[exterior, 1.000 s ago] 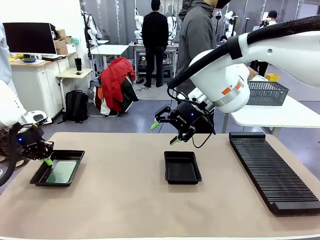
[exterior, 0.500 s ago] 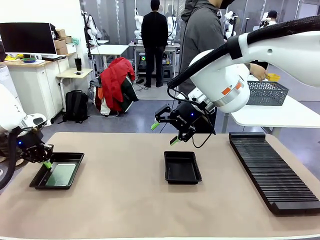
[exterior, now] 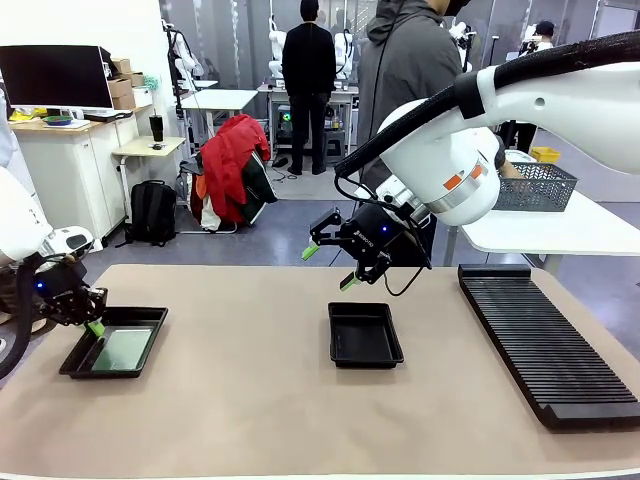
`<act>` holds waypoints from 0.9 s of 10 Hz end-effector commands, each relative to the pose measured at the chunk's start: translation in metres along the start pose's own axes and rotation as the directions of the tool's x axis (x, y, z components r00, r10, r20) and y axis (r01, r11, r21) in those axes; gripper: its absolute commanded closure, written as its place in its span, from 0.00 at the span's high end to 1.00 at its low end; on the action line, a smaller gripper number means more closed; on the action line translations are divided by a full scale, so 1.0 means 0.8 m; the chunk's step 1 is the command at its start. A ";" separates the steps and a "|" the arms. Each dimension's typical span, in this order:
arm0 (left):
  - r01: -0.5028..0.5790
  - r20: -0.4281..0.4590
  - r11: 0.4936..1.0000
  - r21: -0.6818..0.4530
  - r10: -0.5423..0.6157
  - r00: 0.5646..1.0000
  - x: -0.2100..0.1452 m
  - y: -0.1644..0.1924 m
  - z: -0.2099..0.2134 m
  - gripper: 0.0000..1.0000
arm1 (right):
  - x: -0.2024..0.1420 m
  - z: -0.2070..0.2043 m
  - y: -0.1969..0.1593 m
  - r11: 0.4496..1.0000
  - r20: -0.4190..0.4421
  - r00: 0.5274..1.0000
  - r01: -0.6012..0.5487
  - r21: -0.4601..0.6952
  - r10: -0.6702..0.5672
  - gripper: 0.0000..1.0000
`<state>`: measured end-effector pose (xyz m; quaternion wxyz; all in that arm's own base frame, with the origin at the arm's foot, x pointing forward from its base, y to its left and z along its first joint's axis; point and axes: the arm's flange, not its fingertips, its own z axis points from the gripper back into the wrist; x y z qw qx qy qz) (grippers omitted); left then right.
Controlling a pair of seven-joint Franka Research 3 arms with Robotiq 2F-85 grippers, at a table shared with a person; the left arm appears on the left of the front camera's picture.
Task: Inspect and transfer BCBs to ESD trays.
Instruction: Pick up the ESD tray and place it on the left side of the table.
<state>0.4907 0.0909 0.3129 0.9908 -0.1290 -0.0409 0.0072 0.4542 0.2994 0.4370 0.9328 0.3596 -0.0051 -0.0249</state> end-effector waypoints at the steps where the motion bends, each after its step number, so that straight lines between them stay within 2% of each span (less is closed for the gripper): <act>1: -0.001 -0.024 0.999 0.034 0.002 1.000 0.004 -0.006 0.004 0.30 | 0.000 0.000 0.001 1.000 0.000 1.000 -0.001 -0.005 0.001 1.00; 6: 0.002 -0.066 0.989 0.147 0.008 0.998 -0.004 -0.031 0.032 0.73 | 0.000 0.000 0.001 1.000 0.000 1.000 -0.001 -0.005 0.001 1.00; 7: 0.002 -0.071 0.985 0.170 0.010 0.997 -0.007 -0.039 0.041 0.65 | 0.000 0.000 0.001 1.000 0.000 1.000 -0.001 -0.005 0.001 1.00; 8: 0.012 -0.082 0.982 0.189 0.004 0.997 -0.009 -0.047 0.050 0.91 | 0.000 0.000 0.001 1.000 0.000 1.000 -0.001 -0.005 0.001 1.00; 9: 0.009 -0.096 0.975 0.224 0.013 0.995 -0.011 -0.057 0.059 0.82 | 0.000 0.000 0.001 1.000 0.000 1.000 -0.001 -0.005 0.001 1.00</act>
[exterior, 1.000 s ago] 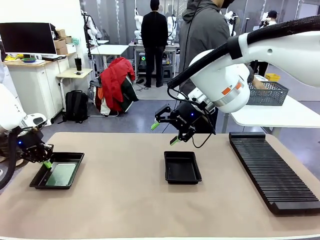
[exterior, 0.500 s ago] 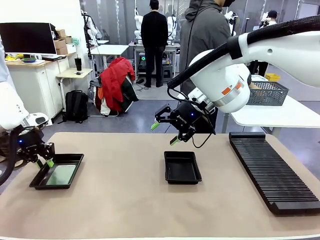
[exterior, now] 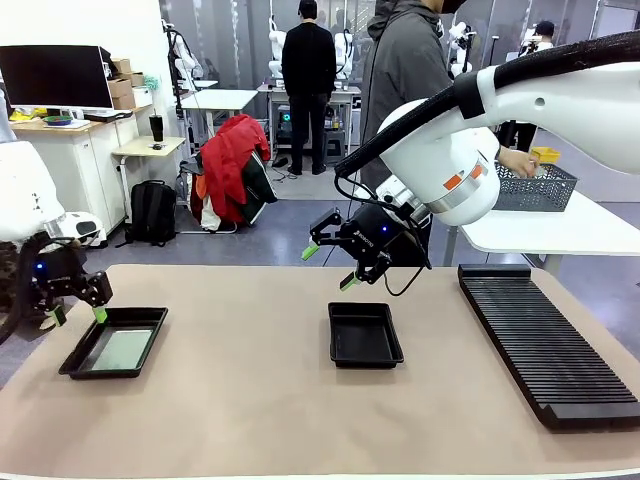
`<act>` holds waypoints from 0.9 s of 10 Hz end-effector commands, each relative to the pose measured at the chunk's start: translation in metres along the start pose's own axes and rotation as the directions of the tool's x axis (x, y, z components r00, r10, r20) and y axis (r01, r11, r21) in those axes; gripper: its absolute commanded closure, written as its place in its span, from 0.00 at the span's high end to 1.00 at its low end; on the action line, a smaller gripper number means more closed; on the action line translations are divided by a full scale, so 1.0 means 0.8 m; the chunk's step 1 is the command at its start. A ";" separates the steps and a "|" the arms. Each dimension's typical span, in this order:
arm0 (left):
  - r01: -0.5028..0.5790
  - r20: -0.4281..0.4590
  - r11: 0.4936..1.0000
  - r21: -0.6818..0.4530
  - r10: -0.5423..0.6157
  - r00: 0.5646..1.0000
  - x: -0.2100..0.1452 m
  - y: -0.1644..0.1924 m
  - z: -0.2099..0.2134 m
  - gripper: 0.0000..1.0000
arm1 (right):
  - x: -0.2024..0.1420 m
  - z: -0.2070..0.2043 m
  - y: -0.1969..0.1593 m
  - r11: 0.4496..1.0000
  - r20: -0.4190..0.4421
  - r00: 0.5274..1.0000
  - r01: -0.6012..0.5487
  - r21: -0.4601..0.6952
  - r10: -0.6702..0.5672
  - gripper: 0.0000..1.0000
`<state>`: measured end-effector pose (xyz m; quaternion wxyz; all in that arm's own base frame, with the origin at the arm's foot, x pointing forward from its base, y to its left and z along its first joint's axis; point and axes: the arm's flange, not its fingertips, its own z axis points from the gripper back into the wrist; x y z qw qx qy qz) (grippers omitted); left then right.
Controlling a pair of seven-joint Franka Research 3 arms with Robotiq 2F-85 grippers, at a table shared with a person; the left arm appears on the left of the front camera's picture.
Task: Inspect and transfer BCBs to ESD trays.
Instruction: Pick up the ESD tray and place it on the left side of the table.
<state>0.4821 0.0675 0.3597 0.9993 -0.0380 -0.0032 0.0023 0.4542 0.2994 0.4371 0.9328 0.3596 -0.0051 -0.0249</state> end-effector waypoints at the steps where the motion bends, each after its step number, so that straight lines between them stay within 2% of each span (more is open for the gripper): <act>1: -0.015 -0.030 0.997 0.077 0.017 0.999 -0.009 -0.018 0.021 1.00 | 0.000 0.000 0.001 1.000 0.000 1.000 -0.001 -0.005 0.001 1.00; 2: -0.014 -0.035 0.995 0.100 0.018 0.999 -0.015 -0.027 0.031 0.92 | 0.000 0.000 0.001 1.000 0.000 1.000 -0.001 -0.005 0.001 1.00; 3: 0.001 -0.031 0.992 0.125 0.003 1.000 -0.020 -0.035 0.040 1.00 | 0.000 0.000 0.001 1.000 0.000 1.000 -0.001 -0.005 0.001 1.00; 9: -0.028 -0.001 0.984 0.174 0.029 1.000 -0.028 -0.047 0.069 1.00 | 0.000 0.000 0.001 1.000 0.000 1.000 -0.001 -0.005 0.001 1.00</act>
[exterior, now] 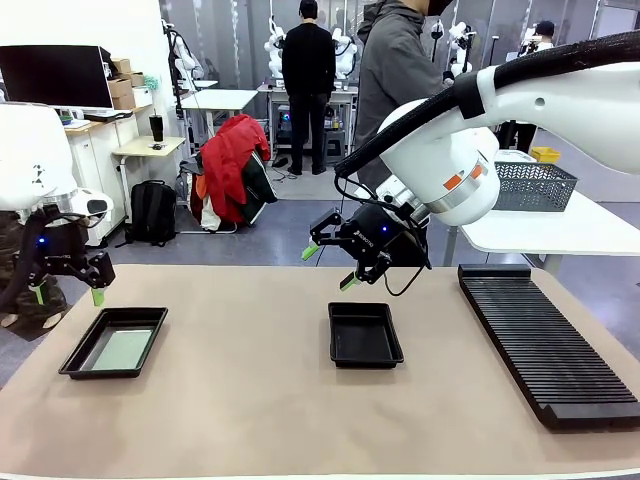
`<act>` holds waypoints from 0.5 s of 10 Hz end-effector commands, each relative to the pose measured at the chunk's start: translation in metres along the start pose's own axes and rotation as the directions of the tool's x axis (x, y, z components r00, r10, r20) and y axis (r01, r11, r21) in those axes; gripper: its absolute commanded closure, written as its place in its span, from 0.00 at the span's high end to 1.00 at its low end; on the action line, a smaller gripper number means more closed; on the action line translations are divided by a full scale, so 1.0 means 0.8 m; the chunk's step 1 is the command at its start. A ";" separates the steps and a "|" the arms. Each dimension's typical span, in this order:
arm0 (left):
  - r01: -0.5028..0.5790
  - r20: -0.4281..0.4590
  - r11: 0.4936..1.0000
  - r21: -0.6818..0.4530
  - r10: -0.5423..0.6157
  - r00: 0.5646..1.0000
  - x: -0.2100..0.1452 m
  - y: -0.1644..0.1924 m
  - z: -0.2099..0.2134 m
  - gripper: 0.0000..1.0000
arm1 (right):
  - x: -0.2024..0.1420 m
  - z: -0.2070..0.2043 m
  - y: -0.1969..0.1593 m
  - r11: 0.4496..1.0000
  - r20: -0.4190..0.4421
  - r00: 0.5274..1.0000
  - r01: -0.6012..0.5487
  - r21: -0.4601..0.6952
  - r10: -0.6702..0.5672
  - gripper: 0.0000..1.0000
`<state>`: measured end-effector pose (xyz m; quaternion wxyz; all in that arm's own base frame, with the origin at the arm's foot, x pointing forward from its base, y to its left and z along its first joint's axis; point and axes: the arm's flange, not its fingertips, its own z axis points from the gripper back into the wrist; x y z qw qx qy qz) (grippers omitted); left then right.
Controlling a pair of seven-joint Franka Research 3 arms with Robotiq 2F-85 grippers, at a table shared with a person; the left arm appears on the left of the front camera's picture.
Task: Inspect and transfer BCBs to ESD trays.
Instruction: Pick up the ESD tray and place it on the left side of the table.
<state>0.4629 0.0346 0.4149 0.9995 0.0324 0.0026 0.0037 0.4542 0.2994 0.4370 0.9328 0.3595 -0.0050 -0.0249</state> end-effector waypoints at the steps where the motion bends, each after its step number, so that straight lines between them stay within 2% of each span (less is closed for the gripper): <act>1: -0.024 0.017 0.999 0.032 0.023 1.000 -0.006 -0.001 0.004 1.00 | 0.000 0.000 0.001 1.000 0.000 1.000 -0.001 -0.005 0.001 1.00; 5: 0.000 0.005 1.000 0.000 0.000 1.000 0.000 0.000 0.002 1.00 | 0.000 0.000 0.001 1.000 0.000 1.000 -0.001 -0.005 0.001 1.00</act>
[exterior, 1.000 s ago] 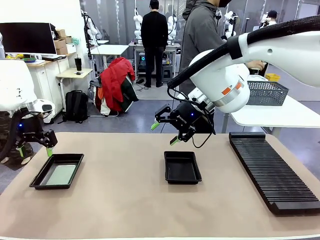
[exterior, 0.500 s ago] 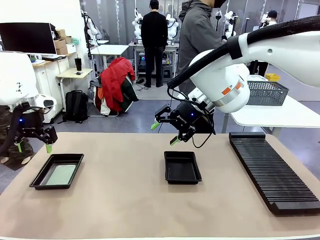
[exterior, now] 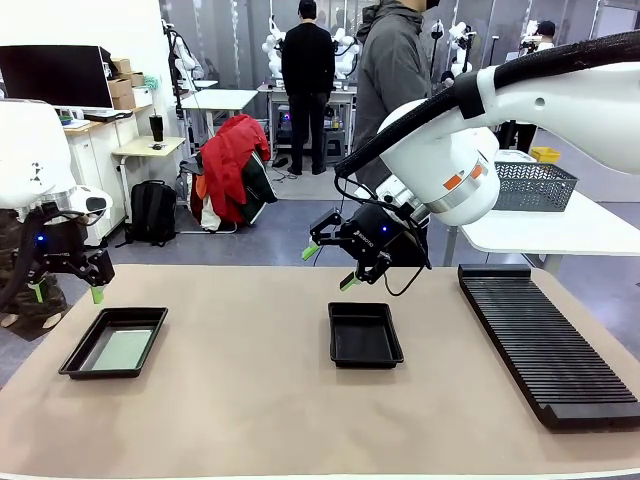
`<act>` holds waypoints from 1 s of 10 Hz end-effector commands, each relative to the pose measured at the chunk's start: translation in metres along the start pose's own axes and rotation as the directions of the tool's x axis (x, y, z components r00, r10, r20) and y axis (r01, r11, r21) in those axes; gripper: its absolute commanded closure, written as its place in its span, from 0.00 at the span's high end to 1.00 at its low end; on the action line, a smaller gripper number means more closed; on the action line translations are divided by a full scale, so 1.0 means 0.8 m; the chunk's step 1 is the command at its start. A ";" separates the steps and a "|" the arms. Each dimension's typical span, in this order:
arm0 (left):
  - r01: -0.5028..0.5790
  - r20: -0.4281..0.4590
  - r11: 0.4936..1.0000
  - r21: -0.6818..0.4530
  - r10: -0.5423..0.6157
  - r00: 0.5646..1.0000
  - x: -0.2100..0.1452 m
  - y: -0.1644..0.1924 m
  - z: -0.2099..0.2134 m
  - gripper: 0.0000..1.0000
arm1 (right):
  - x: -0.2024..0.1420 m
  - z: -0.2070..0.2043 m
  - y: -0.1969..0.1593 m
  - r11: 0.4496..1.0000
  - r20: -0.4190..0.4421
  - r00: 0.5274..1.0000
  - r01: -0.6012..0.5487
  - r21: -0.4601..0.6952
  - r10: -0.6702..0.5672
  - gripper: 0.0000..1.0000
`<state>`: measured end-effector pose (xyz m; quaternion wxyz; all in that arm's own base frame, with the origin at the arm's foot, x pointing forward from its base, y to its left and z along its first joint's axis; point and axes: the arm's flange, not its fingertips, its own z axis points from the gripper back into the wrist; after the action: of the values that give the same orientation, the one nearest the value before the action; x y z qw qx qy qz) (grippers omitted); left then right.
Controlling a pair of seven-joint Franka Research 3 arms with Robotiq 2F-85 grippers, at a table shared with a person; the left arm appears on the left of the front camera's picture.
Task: Inspect and transfer BCBs to ESD trays.
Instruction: Pick up the ESD tray and place it on the left side of the table, then pick up the Blank PCB from the PCB Rack and place it in the right ESD tray.
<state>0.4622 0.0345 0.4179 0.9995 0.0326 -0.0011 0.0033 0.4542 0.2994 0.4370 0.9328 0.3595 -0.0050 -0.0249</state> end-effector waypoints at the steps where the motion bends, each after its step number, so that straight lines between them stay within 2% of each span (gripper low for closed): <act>1: -0.001 -0.003 1.000 0.000 0.001 1.000 0.001 0.000 -0.002 1.00 | 0.000 0.000 0.001 1.000 0.000 1.000 -0.001 -0.005 0.001 1.00; 10: -0.001 -0.003 1.000 0.000 0.001 1.000 0.001 0.000 -0.002 1.00 | 0.000 0.000 0.001 1.000 0.000 1.000 -0.001 -0.005 0.001 1.00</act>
<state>0.4623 0.0341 0.4178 0.9995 0.0326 -0.0010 0.0029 0.4542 0.2994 0.4370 0.9328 0.3595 -0.0050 -0.0249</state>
